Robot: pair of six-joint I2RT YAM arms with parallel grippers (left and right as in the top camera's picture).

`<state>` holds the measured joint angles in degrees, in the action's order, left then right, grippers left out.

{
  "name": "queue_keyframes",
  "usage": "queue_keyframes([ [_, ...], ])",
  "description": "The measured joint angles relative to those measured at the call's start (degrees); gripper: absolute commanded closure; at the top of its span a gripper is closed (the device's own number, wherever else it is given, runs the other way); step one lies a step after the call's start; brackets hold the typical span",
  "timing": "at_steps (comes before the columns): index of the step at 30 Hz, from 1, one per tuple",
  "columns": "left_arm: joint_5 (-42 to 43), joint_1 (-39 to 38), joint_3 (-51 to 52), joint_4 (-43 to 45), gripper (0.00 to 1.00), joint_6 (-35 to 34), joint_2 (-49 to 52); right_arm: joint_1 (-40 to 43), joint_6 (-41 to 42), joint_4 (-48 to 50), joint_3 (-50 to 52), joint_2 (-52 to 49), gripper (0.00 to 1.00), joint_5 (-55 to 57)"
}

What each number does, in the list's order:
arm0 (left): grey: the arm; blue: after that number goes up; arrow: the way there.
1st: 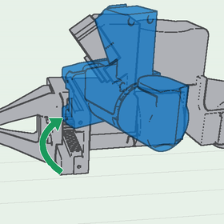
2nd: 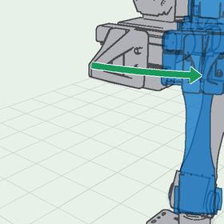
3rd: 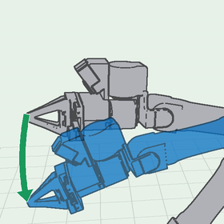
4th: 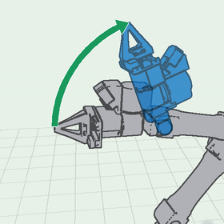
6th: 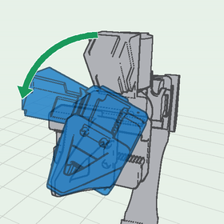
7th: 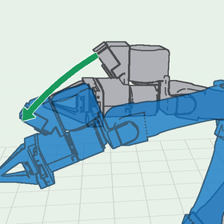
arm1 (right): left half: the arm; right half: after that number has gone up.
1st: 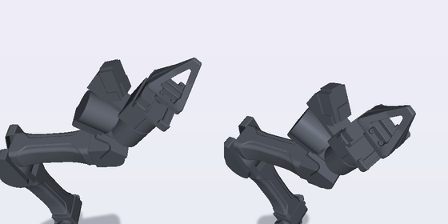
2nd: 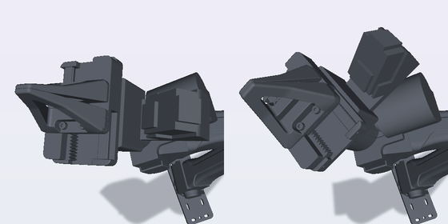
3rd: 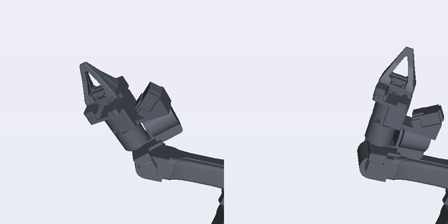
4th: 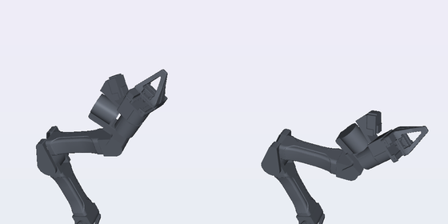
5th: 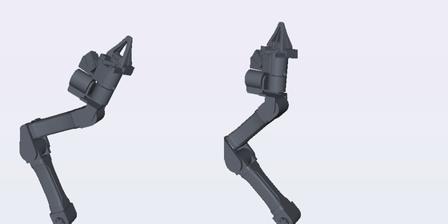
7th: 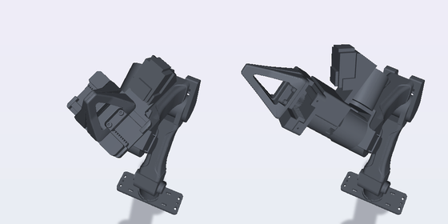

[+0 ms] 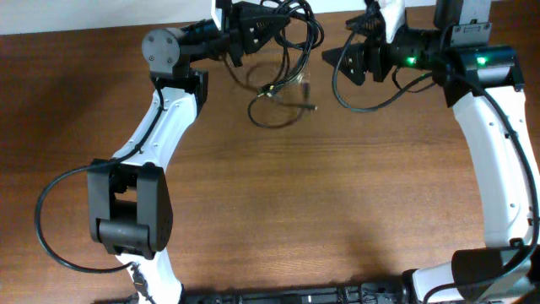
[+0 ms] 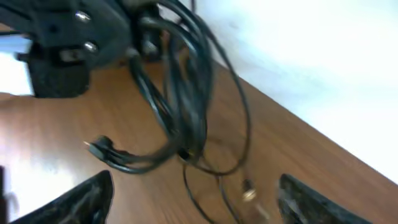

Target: Untangle cables

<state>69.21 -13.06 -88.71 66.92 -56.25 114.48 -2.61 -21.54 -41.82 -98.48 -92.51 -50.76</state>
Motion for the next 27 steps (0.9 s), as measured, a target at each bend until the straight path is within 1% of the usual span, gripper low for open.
queue_keyframes([
  [2,0.1,-0.7,0.0,0.0,1.00,-0.6,0.0,-1.2,-1.0,1.0,0.0,0.0,0.22,-1.2],
  [3,0.3,-1.1,0.0,0.0,1.00,-0.7,0.0,-1.6,-1.2,1.6,0.0,0.0,0.24,-1.4],
  [4,0.4,-1.7,0.0,0.0,1.00,-0.8,0.0,-1.9,-1.4,2.0,0.0,0.0,0.36,-1.5],
  [5,0.5,-2.2,0.0,0.0,1.00,-1.0,0.0,-2.0,-1.4,2.2,0.0,0.0,0.54,-1.4],
  [6,0.5,-2.8,0.0,0.0,1.00,-1.3,0.0,-2.0,-1.8,2.5,0.0,0.0,0.83,-1.4],
  [7,0.8,-3.3,0.0,0.0,1.00,-1.5,0.0,-2.0,-1.6,2.5,0.0,0.0,0.94,-1.4],
  [8,0.9,-3.5,0.0,0.1,1.00,-1.7,0.0,-2.0,-1.8,2.5,0.0,0.0,0.96,-0.5],
  [13,1.0,-3.4,0.0,0.1,1.00,-1.9,0.0,-2.0,0.2,1.6,0.0,0.0,0.96,3.1],
  [18,-0.5,-1.7,0.0,-0.4,1.00,-2.0,0.0,-2.4,0.6,1.5,0.0,0.0,0.96,3.3],
  [20,-2.6,-0.4,0.0,-3.6,1.00,-2.3,0.0,-2.8,1.2,1.3,0.0,0.0,0.96,3.5],
  [21,-5.2,0.7,0.0,-5.1,1.00,-2.4,0.0,-2.8,1.6,0.8,0.0,0.0,0.96,3.8],
  [25,-12.7,3.6,0.0,-5.5,1.00,-3.7,0.0,-2.8,2.1,-1.9,0.0,0.0,0.96,4.2],
  [26,-14.0,3.5,0.0,-5.5,1.00,-3.9,0.0,-2.8,2.1,-2.4,0.0,0.0,0.92,4.2],
  [27,-15.1,3.2,0.0,-5.5,1.00,-4.1,0.0,-2.8,2.1,-3.0,0.0,0.0,0.64,4.2],
])
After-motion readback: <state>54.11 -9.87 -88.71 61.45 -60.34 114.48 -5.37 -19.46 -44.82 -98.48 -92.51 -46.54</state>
